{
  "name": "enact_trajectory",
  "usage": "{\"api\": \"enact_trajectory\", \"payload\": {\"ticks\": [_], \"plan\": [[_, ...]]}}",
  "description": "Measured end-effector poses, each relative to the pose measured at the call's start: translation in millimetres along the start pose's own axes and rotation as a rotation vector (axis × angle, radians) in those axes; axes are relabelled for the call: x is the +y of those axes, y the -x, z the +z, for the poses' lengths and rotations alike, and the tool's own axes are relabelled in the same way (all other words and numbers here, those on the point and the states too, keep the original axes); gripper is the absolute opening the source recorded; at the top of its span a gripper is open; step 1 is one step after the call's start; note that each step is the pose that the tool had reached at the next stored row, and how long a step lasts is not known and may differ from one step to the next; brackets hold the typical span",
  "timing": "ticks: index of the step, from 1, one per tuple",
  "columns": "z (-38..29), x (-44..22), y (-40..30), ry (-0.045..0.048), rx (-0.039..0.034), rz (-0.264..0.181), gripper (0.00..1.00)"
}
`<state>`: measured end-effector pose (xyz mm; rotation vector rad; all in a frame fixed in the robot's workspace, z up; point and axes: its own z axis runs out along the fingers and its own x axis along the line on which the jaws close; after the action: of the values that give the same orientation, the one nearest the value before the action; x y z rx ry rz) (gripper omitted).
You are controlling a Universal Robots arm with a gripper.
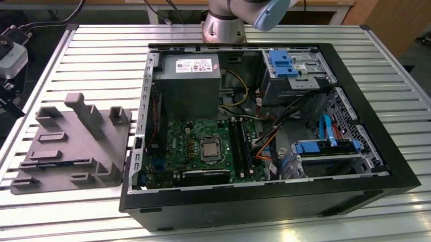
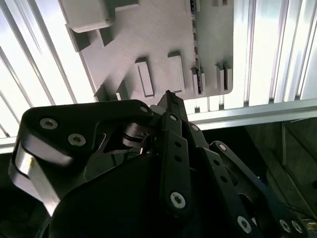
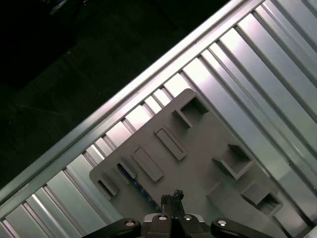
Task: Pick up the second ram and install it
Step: 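Pick up the second ram and move it above second insertion slot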
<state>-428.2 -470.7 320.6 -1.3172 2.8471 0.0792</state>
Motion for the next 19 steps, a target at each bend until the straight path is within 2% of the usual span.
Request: {"api": "enact_trajectory", "payload": {"ticks": [19], "plan": [[0.0, 0.0, 0.0, 0.0053, 0.0095, -0.213, 0.11]]}}
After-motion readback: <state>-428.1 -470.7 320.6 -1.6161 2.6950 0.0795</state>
